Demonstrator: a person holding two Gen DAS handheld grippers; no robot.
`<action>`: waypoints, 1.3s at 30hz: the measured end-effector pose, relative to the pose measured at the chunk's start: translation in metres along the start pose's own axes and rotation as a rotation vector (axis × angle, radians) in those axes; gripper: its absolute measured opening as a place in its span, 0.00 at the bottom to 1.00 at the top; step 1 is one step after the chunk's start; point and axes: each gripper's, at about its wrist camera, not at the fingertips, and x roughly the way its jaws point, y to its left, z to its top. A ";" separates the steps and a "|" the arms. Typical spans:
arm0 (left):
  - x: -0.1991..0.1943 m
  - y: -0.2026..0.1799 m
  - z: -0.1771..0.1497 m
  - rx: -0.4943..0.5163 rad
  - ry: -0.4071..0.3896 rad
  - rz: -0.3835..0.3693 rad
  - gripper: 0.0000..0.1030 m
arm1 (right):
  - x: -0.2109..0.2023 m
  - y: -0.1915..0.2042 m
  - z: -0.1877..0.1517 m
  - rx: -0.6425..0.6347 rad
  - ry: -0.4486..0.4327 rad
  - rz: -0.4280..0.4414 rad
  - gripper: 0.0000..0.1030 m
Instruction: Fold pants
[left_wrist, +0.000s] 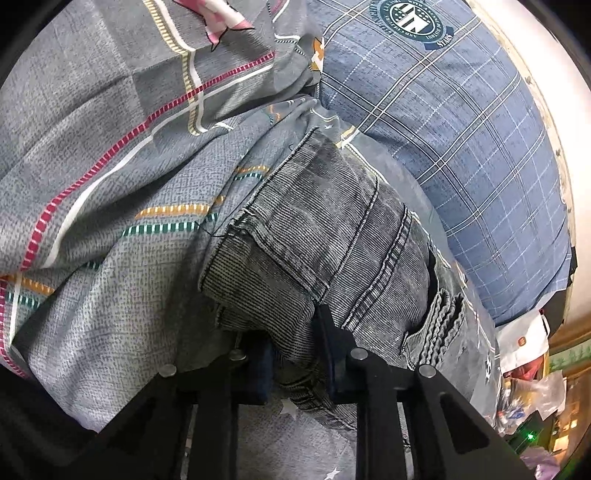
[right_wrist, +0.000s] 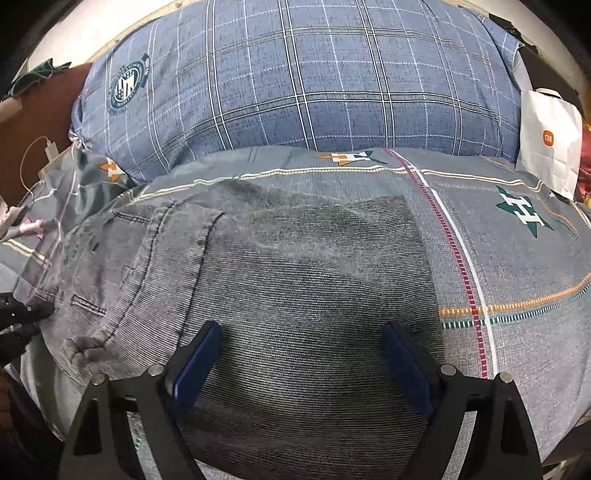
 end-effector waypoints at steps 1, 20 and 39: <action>0.000 -0.001 0.000 0.003 0.000 0.001 0.21 | 0.000 0.001 0.000 -0.006 0.001 -0.004 0.87; 0.000 -0.003 -0.002 0.025 -0.007 0.028 0.21 | -0.004 0.001 -0.001 -0.019 0.007 0.002 0.87; 0.000 0.002 0.001 0.048 0.013 0.007 0.21 | 0.004 0.105 0.047 -0.329 0.093 -0.057 0.89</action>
